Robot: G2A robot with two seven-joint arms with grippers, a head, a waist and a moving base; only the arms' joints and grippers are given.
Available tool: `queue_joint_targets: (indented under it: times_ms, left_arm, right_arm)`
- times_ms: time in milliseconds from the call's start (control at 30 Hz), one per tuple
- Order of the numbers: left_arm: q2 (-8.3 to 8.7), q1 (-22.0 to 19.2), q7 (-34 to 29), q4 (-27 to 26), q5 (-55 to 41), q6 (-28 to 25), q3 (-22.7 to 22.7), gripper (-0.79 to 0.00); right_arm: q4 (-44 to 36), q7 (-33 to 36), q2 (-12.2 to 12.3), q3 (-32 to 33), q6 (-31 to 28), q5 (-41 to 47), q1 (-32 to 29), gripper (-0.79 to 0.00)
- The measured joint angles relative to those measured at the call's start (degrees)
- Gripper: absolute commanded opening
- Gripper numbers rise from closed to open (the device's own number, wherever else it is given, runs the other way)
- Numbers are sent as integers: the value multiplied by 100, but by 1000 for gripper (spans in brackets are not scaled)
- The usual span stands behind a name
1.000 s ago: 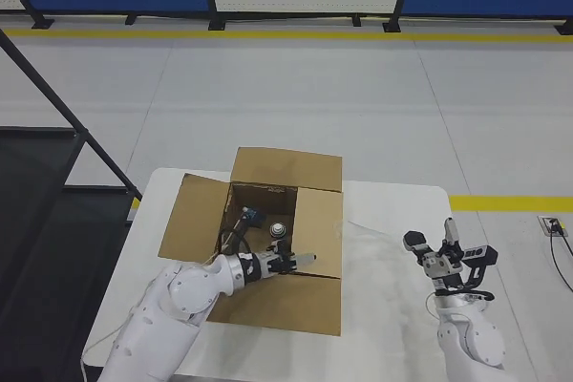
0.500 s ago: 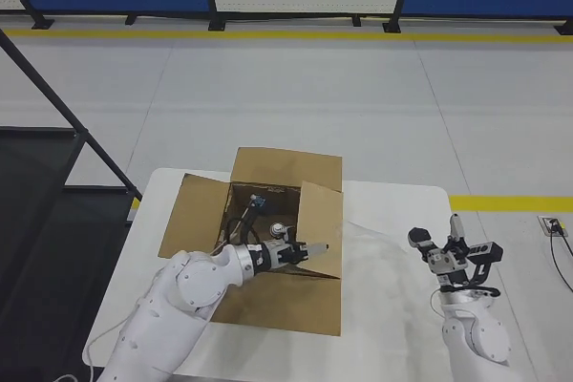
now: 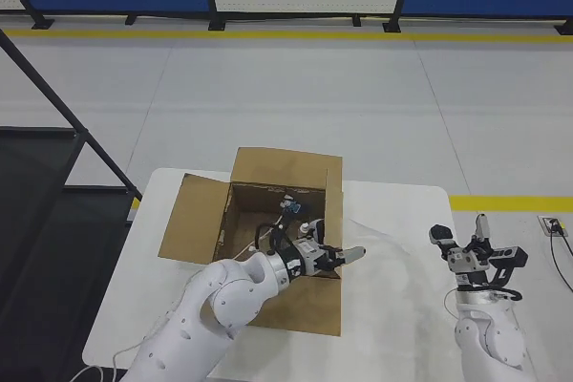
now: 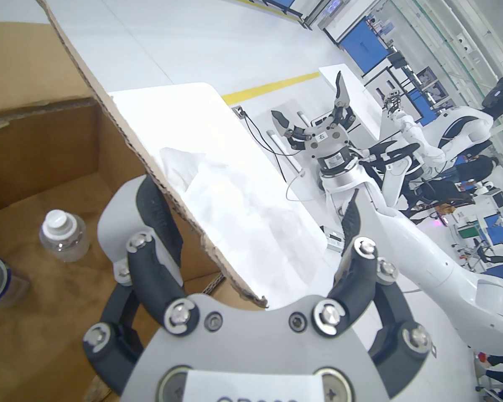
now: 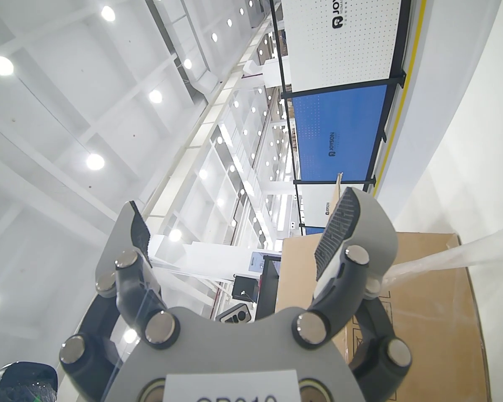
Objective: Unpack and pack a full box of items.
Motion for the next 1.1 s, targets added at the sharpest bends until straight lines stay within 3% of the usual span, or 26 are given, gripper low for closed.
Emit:
queue_joint_targets:
  times_ms: [433,1100]
  left_arm:
    - [-383,-495,440,629,320,-193,815,0]
    - [-1000,-1072,396,2033,289,-125,1533,0]
  right_arm:
    - [-359,-174,39,167,-41,-131,-272,0]
    - [-965,-498,90,660,-324,-130,-828,0]
